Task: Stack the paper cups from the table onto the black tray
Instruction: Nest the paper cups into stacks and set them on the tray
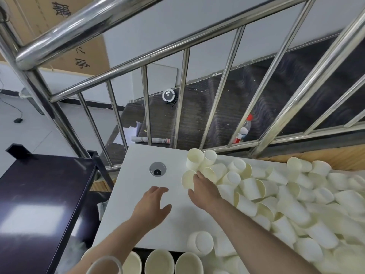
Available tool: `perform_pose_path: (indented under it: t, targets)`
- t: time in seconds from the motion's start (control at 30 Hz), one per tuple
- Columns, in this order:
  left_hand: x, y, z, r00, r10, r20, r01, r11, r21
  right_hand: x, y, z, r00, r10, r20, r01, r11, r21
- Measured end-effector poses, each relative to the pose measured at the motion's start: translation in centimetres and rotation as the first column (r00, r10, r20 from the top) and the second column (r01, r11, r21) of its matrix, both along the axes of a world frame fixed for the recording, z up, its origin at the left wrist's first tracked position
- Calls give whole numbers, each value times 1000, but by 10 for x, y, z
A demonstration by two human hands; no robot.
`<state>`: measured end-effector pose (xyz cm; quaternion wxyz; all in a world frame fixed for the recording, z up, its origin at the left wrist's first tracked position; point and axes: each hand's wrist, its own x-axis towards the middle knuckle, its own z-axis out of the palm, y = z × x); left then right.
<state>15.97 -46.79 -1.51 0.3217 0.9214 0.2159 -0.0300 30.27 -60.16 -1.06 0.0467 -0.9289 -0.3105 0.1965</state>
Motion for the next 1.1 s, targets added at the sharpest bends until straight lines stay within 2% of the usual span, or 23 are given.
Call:
perform_pose_path:
  t: [0.13,0.27,0.57,0.67,0.77,0.83,0.9,0.97,1.1]
  targets:
    - [6,-7,3,1000,-27,-15,27,999,21,-10,-5,-1,983,-55,-172,87,980,181]
    - [9,-10,0,998,-52,-48,55,996,72,-23,-10,-6,912,-69,-405,165,965,206]
    - [16,-12,-13,986,-90,-137,105,989,107,-28,-12,-19,813,-20,-582,192,953,236]
    - [19,-12,-17,987,-79,-139,96,988,121,-23,-11,-16,847,-28,-531,211,935,287]
    - [19,-8,-19,991,-30,-128,47,991,128,-4,-9,-14,954,-52,-295,164,915,370]
    - [19,-3,-20,993,4,-117,11,992,127,14,-5,-11,991,-18,-132,57,953,297]
    - [19,3,-19,993,33,-110,-19,992,124,30,2,-8,998,39,-39,-32,988,154]
    - [20,7,-18,993,48,-108,-34,991,127,43,9,-6,998,68,-12,-67,996,57]
    - [21,12,-17,993,63,-104,-49,990,136,61,19,-12,994,108,-11,-109,993,-41]
